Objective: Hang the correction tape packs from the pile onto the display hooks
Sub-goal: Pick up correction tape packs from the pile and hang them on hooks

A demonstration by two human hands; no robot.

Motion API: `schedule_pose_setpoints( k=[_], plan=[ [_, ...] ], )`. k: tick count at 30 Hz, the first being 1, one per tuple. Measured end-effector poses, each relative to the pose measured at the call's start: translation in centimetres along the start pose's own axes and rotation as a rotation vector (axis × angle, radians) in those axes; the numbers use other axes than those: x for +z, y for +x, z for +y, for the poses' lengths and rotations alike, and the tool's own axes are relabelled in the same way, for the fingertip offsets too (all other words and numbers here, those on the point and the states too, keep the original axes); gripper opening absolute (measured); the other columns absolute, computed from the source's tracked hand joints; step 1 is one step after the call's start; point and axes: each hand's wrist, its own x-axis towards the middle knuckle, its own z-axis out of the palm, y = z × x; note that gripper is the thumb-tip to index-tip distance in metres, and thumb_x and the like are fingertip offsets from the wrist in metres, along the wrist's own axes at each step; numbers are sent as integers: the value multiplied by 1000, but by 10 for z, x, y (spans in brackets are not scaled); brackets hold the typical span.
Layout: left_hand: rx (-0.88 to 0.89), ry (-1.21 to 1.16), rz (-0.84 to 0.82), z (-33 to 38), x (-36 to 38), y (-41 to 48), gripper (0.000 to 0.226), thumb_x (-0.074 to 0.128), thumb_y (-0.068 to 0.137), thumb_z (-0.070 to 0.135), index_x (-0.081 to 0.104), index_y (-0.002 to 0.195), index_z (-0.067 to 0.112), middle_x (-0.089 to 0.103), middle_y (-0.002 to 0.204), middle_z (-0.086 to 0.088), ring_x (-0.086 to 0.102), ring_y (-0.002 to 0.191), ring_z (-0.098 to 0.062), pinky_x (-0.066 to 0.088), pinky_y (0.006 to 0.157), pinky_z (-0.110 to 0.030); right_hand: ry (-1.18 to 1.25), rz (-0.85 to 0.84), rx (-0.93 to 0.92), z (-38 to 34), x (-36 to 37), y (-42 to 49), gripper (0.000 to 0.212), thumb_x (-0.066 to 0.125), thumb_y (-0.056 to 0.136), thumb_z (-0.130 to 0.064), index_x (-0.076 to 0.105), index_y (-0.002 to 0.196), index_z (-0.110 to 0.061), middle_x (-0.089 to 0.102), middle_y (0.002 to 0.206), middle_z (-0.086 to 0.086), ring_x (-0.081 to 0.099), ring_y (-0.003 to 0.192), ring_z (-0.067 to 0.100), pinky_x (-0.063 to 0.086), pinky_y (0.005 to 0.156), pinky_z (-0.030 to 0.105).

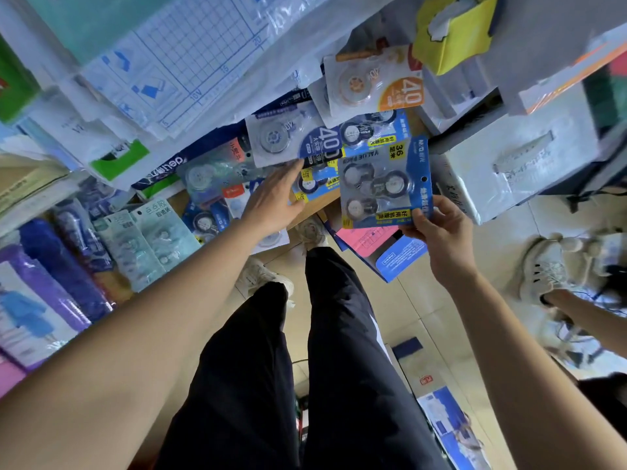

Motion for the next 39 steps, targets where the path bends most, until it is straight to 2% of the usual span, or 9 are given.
schedule_pose_setpoints(
  k=[6,8,11,14,18,22,27,34,39],
  plan=[
    [-151,-244,90,-1,-2,0,84,72,88,25,25,157,22,50,149,-3,48,134,-23,42,109,-46,-123,-171,24,3,1,1,18,51,99,1,63,112,-4,71,92,6,71,81,19,60,80,35],
    [-130,-327,58,3,-5,-3,75,73,87,29,36,152,27,57,142,2,55,125,-16,46,105,-42,-130,-230,45,2,5,5,17,52,99,0,63,110,-6,70,88,3,71,83,21,61,82,41],
    [-62,-415,-55,7,-6,-10,76,78,82,38,42,148,33,53,146,8,48,133,-9,37,109,-35,-147,-367,38,-3,14,11,17,53,100,-2,65,103,-12,70,91,4,71,87,25,61,80,43],
    [-121,-481,-107,4,-8,-16,64,81,82,33,52,139,25,58,140,5,53,126,-8,39,109,-33,-108,-432,50,-7,31,16,14,54,100,-6,66,105,-11,69,95,11,71,89,26,62,77,39],
    [-157,-592,-18,-9,-18,-30,33,81,83,21,64,111,13,74,104,-1,70,99,-21,54,91,-43,-42,-287,135,5,56,35,24,59,98,-8,62,120,-1,69,95,15,71,79,23,61,75,38],
    [-198,-627,163,-22,-27,-50,24,77,86,16,65,106,13,71,91,6,67,79,-2,53,73,-24,144,-65,290,8,77,72,33,66,94,-11,57,122,4,66,93,12,67,76,22,60,81,39],
    [-279,-653,327,-47,-27,-75,26,80,78,33,64,96,24,72,93,3,69,85,-16,55,74,-36,400,46,465,0,102,109,14,67,94,-14,57,88,-5,57,75,10,61,62,19,59,79,37],
    [-316,-669,433,-40,-13,-94,22,81,83,13,64,98,15,69,87,9,63,72,1,52,65,-21,450,191,572,-8,124,129,38,81,82,-18,62,107,3,63,82,14,66,66,23,58,54,27],
    [-307,-672,470,-31,-11,-100,27,84,79,15,64,90,30,72,90,10,67,78,-3,54,71,-26,423,194,543,-17,113,112,42,80,81,-12,60,115,4,60,91,15,67,80,28,63,71,36]
  ],
)
